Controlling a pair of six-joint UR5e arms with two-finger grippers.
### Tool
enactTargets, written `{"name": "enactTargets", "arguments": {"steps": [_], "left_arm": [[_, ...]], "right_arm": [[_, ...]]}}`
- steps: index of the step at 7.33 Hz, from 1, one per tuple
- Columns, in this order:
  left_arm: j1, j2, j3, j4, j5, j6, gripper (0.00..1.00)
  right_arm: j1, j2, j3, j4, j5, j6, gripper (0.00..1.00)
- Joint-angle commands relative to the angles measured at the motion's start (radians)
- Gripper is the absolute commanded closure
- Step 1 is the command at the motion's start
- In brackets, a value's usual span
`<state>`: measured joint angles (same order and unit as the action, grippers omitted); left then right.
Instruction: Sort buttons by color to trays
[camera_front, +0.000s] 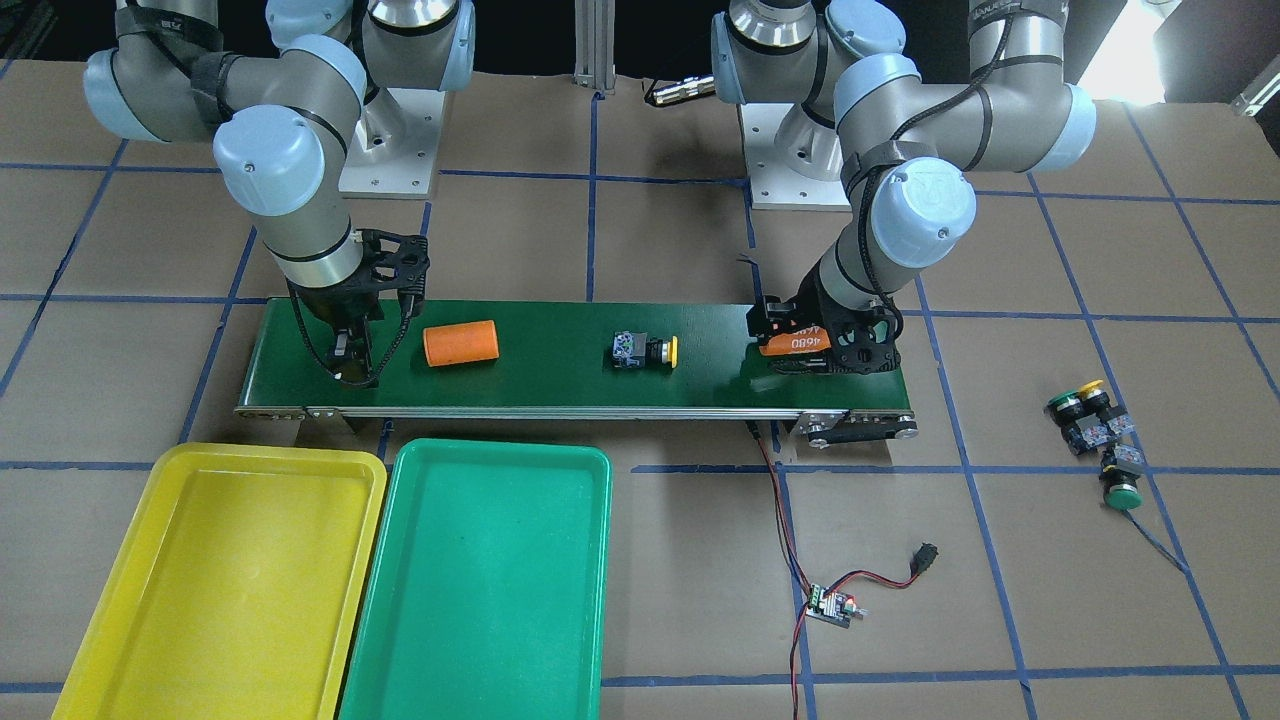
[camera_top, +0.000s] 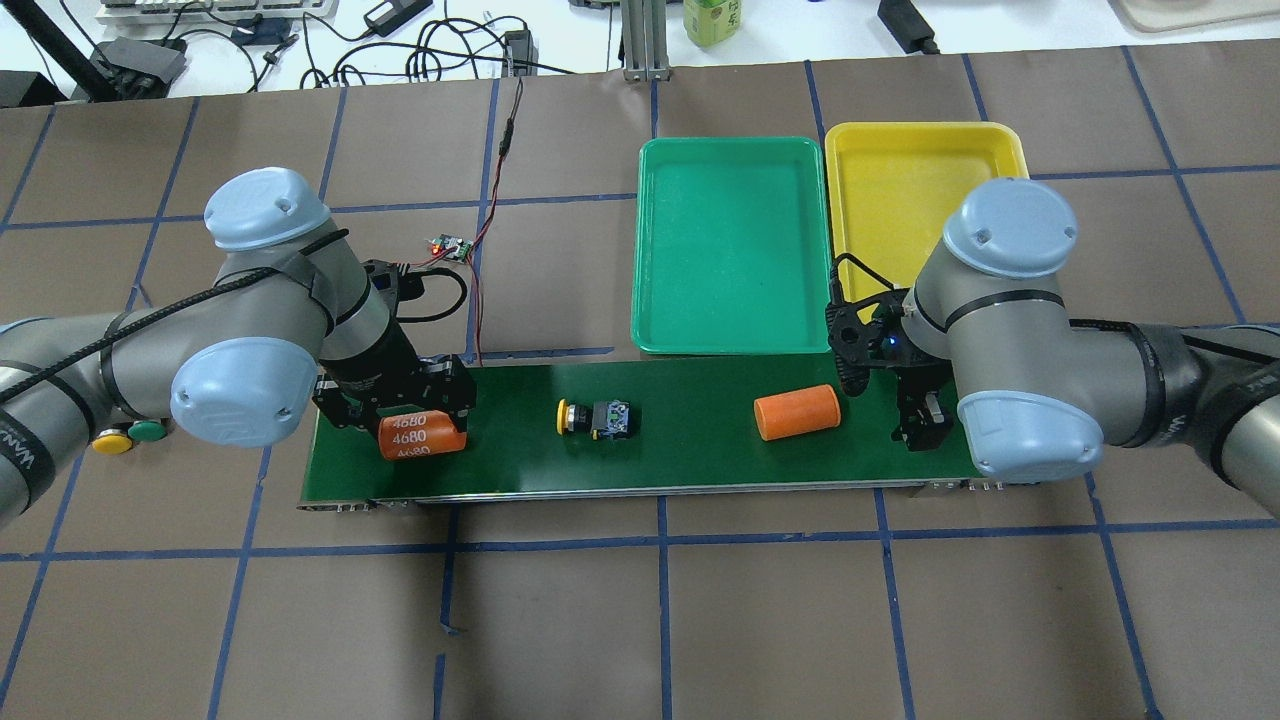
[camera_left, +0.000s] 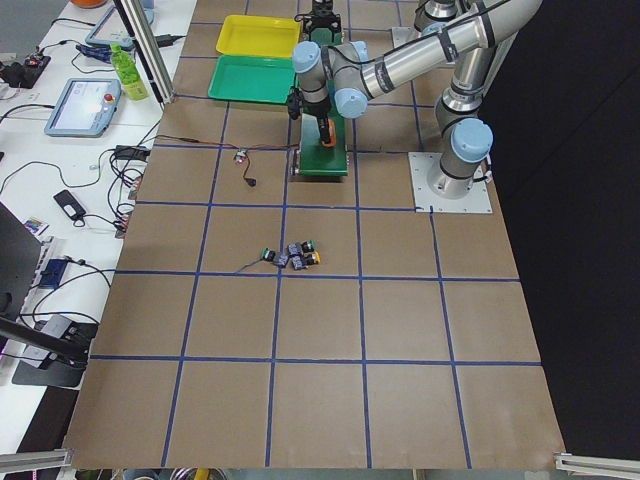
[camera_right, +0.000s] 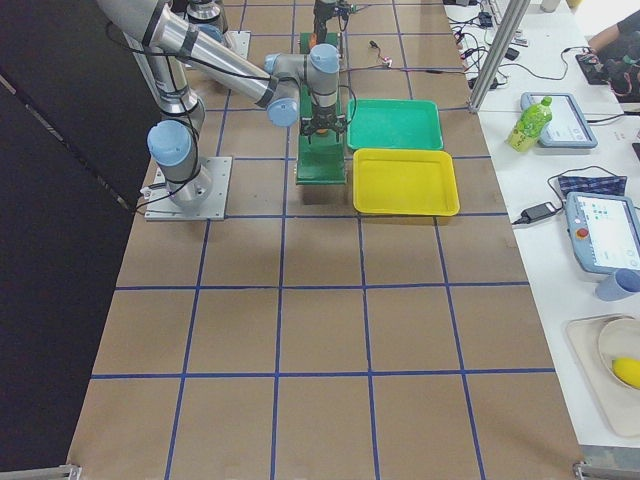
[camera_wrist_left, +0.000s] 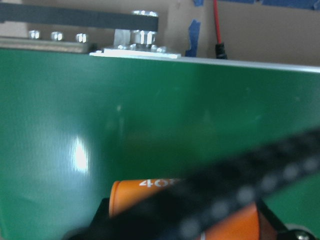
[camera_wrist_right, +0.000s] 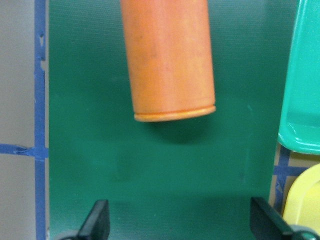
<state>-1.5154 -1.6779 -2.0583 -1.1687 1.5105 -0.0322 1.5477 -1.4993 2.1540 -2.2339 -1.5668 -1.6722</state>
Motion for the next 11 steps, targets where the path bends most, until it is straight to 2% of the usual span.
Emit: {"name": "enactTargets", "arguments": {"steps": [1,3,4,6,7,8,9,11], "left_arm": [[0.001,0.000,-0.005,0.052,0.008,0.002,0.00],[0.043,0.046,0.054,-0.033,0.020,0.005,0.00],[0.102,0.021,0.113,-0.060,0.028,0.038,0.00],[0.344,-0.031,0.196,-0.077,0.031,0.319,0.00],[0.436,-0.096,0.223,-0.063,0.042,0.503,0.00],[0.495,-0.165,0.263,-0.011,0.094,0.582,0.00],[0.541,-0.228,0.312,0.025,0.096,0.703,0.00],[0.558,-0.346,0.423,0.053,0.093,0.796,0.00]], "right_arm": [[0.000,0.001,-0.002,0.000,0.001,0.000,0.00],[0.000,0.005,0.000,0.000,-0.001,-0.001,0.00],[0.000,0.004,0.001,0.000,-0.001,-0.001,0.00],[0.000,0.001,0.001,0.000,-0.001,-0.001,0.00],[0.000,0.001,0.001,0.000,-0.001,-0.001,0.00],[0.000,-0.001,0.001,0.000,-0.001,-0.001,0.00],[0.000,-0.001,0.001,0.000,-0.001,-0.001,0.00],[0.000,-0.001,0.001,0.000,-0.001,-0.001,0.00]]}}
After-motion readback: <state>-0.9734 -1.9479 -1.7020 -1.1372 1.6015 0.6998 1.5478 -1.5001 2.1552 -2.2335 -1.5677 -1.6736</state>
